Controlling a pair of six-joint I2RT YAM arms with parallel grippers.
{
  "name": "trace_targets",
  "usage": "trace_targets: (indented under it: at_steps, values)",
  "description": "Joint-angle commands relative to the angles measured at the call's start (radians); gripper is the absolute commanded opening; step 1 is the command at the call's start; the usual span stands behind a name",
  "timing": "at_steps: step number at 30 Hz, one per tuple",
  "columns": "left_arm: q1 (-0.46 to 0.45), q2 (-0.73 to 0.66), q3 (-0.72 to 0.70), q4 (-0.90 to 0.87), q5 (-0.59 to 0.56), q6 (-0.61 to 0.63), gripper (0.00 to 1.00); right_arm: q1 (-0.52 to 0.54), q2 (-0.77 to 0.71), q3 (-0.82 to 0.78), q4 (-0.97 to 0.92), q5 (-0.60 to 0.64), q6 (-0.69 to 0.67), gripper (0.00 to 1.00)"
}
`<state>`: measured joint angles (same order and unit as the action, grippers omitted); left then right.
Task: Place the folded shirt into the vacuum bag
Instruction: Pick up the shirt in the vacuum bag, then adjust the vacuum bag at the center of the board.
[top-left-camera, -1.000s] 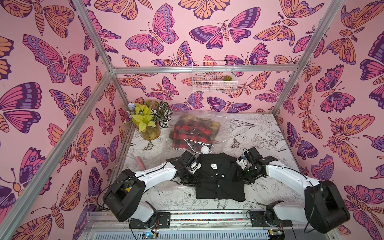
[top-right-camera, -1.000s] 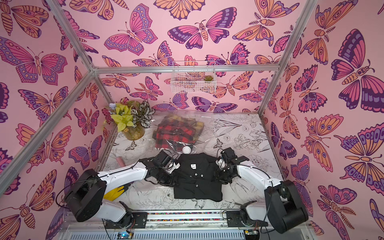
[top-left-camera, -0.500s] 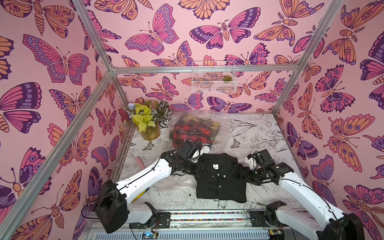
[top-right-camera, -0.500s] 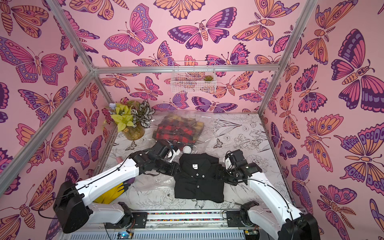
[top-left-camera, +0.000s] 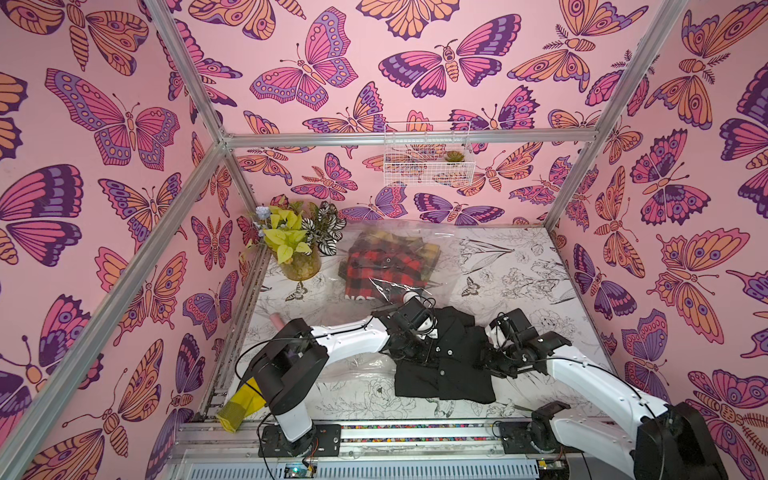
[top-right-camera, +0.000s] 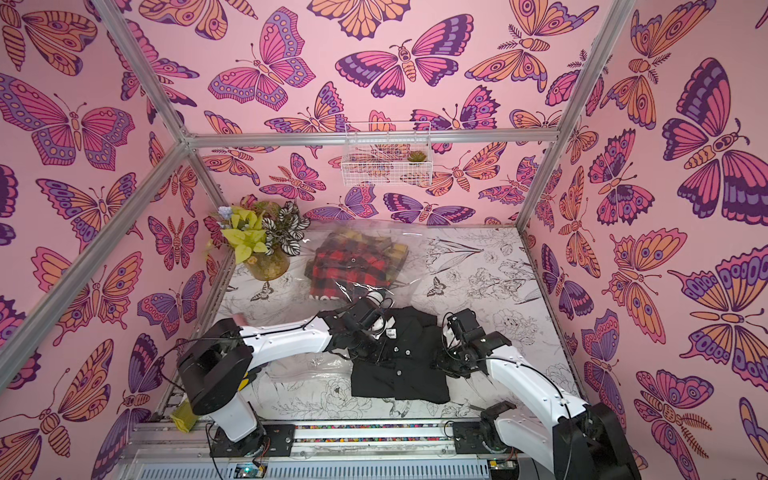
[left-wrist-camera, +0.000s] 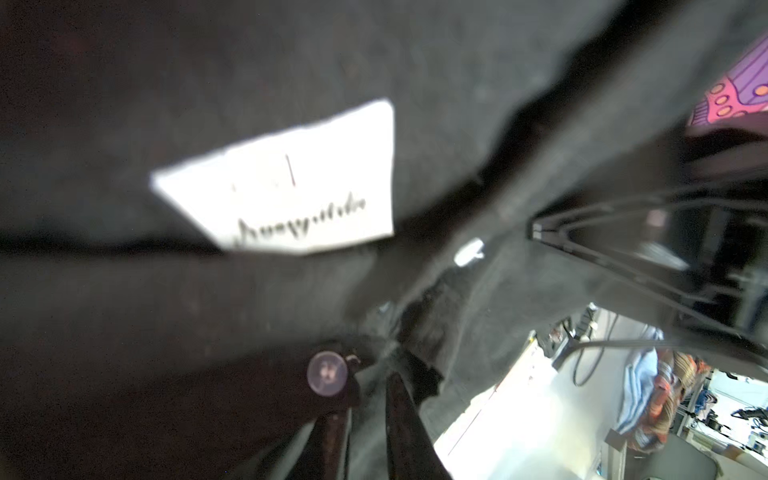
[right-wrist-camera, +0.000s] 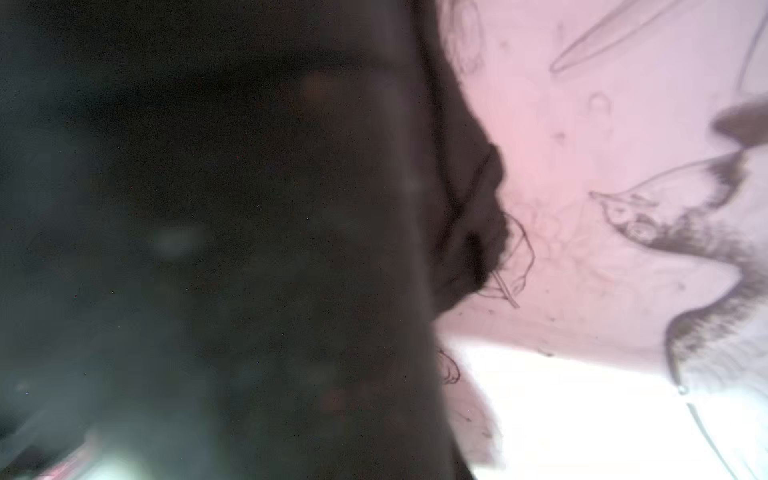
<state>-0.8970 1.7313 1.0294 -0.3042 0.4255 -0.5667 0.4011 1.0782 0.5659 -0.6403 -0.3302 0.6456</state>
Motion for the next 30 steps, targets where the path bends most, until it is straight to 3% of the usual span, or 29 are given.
trace_targets:
  at_steps: [1,6,11,14,16,18,26,27,30]
  values:
    - [0.001,0.041,0.044,0.068,-0.008,0.005,0.19,0.028,0.028,0.154,-0.148,0.229,-0.086,0.06]
    - [0.006,0.128,0.095,0.160,-0.024,-0.038,0.16,0.153,0.093,0.341,-0.318,0.565,-0.162,0.00]
    - [0.034,0.192,0.091,0.293,-0.015,-0.105,0.15,0.321,0.189,0.429,-0.348,0.683,-0.139,0.00]
    - [0.057,0.184,0.041,0.374,-0.009,-0.143,0.14,0.422,0.236,0.422,-0.292,0.664,-0.112,0.00]
    - [0.070,0.175,0.012,0.408,-0.004,-0.154,0.14,0.457,0.274,0.401,-0.223,0.587,-0.101,0.00]
    - [0.079,0.162,-0.004,0.412,-0.003,-0.156,0.14,0.456,0.316,0.377,-0.167,0.503,-0.080,0.00]
    - [0.124,-0.029,-0.108,0.357,-0.002,-0.144,0.16,0.404,0.397,0.307,-0.040,0.392,-0.075,0.00]
    - [0.133,-0.063,-0.118,0.330,-0.007,-0.131,0.16,0.405,0.410,0.312,-0.039,0.390,-0.084,0.08]
    - [0.162,-0.161,-0.132,0.202,-0.037,-0.067,0.17,0.406,0.435,0.326,-0.029,0.324,-0.109,0.45]
